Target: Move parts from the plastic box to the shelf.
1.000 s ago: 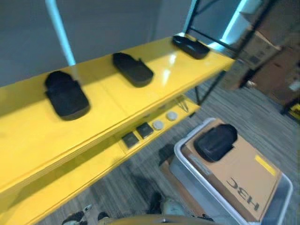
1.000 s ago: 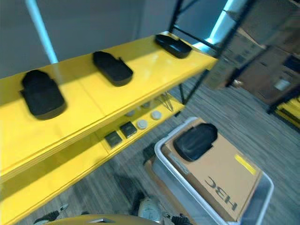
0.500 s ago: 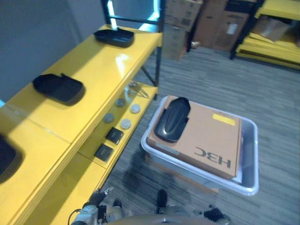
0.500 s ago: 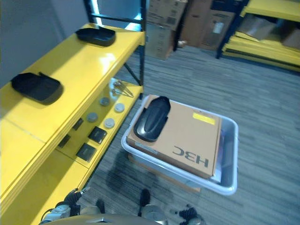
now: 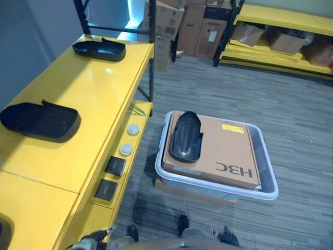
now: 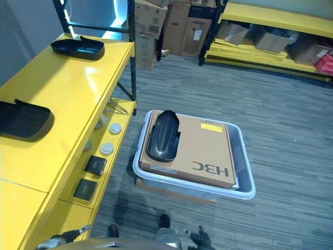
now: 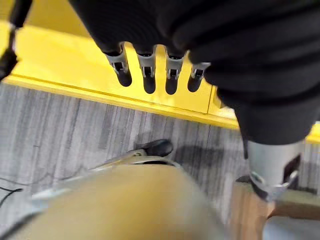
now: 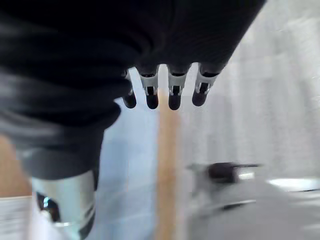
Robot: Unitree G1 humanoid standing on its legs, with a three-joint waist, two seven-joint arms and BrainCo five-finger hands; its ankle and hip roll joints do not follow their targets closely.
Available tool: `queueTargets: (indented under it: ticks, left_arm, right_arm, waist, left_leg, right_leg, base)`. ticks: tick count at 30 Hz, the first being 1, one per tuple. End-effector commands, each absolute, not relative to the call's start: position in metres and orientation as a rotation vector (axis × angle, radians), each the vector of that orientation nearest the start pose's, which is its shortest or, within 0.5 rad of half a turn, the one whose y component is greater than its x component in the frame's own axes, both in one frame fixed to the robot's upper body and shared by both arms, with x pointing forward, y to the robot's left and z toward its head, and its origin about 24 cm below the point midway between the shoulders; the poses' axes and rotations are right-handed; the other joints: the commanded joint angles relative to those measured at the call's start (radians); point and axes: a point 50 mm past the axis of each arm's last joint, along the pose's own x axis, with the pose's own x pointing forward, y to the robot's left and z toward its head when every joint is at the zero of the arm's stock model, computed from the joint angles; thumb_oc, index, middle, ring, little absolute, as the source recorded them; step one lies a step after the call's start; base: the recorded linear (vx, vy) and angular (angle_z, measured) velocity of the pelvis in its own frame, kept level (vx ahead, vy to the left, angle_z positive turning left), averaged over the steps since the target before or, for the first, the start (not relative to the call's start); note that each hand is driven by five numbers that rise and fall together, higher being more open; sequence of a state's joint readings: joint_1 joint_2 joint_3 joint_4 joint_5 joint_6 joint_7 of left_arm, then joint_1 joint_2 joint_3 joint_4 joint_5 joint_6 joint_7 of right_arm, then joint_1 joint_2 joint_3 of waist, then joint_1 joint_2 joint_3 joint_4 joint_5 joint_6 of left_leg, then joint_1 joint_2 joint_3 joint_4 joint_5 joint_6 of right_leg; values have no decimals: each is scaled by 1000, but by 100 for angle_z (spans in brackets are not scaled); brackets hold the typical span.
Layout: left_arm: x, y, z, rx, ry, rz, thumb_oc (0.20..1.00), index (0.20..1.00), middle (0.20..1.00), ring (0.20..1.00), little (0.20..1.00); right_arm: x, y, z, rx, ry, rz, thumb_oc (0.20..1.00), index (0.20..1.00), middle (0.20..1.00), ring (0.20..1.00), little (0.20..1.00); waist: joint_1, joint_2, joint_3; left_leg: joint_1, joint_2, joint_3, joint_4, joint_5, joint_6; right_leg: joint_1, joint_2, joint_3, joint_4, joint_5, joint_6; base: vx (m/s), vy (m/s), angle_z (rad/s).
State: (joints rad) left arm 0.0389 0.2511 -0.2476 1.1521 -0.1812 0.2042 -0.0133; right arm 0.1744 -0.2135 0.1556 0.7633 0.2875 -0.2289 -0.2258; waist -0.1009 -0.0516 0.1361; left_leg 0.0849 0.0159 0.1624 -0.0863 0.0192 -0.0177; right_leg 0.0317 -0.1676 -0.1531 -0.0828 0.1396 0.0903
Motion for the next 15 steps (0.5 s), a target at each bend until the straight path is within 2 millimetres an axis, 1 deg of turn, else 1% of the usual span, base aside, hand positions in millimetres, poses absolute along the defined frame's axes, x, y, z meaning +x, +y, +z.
queueTargets:
  ticks: [1, 2, 3, 4, 5, 6, 8, 9, 10, 11, 13, 15]
  left_arm:
    - [64, 222, -169, 171, 1416, 28, 1000, 1000, 1000, 1000, 1000]
    - [58, 227, -168, 122, 1424, 101, 1000, 1000, 1000, 1000, 1000]
    - [53, 231, -168, 100, 1437, 133, 1000, 1000, 1000, 1000, 1000]
    - [49, 234, -168, 104, 1458, 130, 1000, 1000, 1000, 1000, 1000]
    - [48, 234, -168, 111, 1463, 117, 1000, 1000, 1000, 1000, 1000]
    - [48, 233, -168, 136, 1470, 75, 1000, 1000, 1000, 1000, 1000]
    - [52, 225, -170, 181, 1459, -9, 1000, 1000, 1000, 1000, 1000]
    - [56, 217, -171, 202, 1429, -84, 1000, 1000, 1000, 1000, 1000]
    - [59, 212, -171, 200, 1410, -109, 1000, 1000, 1000, 1000, 1000]
    - [65, 205, -171, 193, 1382, -146, 1000, 1000, 1000, 1000, 1000]
    - [79, 191, -169, 179, 1329, -212, 1000, 1000, 1000, 1000, 1000]
    - [87, 184, -168, 199, 1299, -261, 1000, 1000, 1000, 1000, 1000]
  right_arm:
    - [205, -246, -43, -197, 245, -353, 1000, 1000, 1000, 1000, 1000]
    - [214, -250, -19, -222, 112, -354, 1000, 1000, 1000, 1000, 1000]
    - [224, -254, 5, -217, 27, -351, 1000, 1000, 1000, 1000, 1000]
    - [230, -256, 27, -237, -67, -357, 1000, 1000, 1000, 1000, 1000]
    - [233, -258, 35, -243, -94, -354, 1000, 1000, 1000, 1000, 1000]
    - [239, -263, 54, -271, -139, -347, 1000, 1000, 1000, 1000, 1000]
    - [248, -270, 72, -328, -169, -347, 1000, 1000, 1000, 1000, 1000]
    - [257, -276, 87, -365, -185, -344, 1000, 1000, 1000, 1000, 1000]
    - [261, -280, 93, -384, -192, -350, 1000, 1000, 1000, 1000, 1000]
    - [268, -284, 102, -400, -206, -371, 1000, 1000, 1000, 1000, 1000]
    - [290, -292, 124, -477, -234, -431, 1000, 1000, 1000, 1000, 1000]
    - [307, -297, 141, -500, -229, -493, 1000, 1000, 1000, 1000, 1000]
  waist:
    - [-5, 49, 25]
    - [-13, 51, 23]
    - [-17, 52, 22]
    - [-21, 53, 22]
    - [-23, 54, 22]
    - [-26, 55, 24]
    - [-28, 59, 30]
    - [-25, 62, 37]
    - [-22, 65, 41]
    - [-14, 68, 51]
    - [14, 73, 77]
    - [41, 77, 98]
  left_leg:
    - [1, 20, -23, 60, -39, 23]
    - [7, 21, -20, 56, -38, 22]
    - [9, 23, -15, 50, -35, 21]
    - [8, 25, -12, 43, -31, 19]
    - [7, 26, -12, 41, -29, 18]
    - [2, 25, -14, 35, -25, 16]
    - [-7, 27, -17, 27, -18, 12]
    - [-17, 26, -19, 25, -15, 8]
    - [-22, 25, -19, 26, -14, 7]
    - [-34, 23, -22, 25, -11, 5]
    - [-63, 19, -37, 27, -6, -2]
    - [-86, 17, -52, 32, -3, -9]
  right_leg:
    - [-11, 25, 59, 9, -27, 45]
    - [-11, 34, 72, 5, -27, 43]
    - [-13, 39, 75, 4, -28, 41]
    - [-15, 43, 80, 4, -31, 39]
    - [-16, 44, 83, 4, -32, 37]
    - [-22, 46, 88, 5, -34, 35]
    - [-32, 45, 91, 5, -34, 32]
    - [-41, 42, 94, 4, -32, 30]
    - [-46, 39, 93, 3, -31, 30]
    - [-54, 34, 89, 1, -28, 30]
    - [-74, 24, 78, -4, -22, 34]
    - [-89, 16, 65, -4, -18, 39]
  base:
    - [140, -1, -7]
    - [124, -9, -8]
    - [142, -19, -9]
    - [91, -14, -3]
    - [74, -1, -1]
    - [44, 17, -2]
    - [47, 45, -3]
    - [26, 68, -1]
    - [-9, 65, -1]
    - [-69, 43, -1]
    - [-117, 25, 0]
    - [-87, -8, 7]
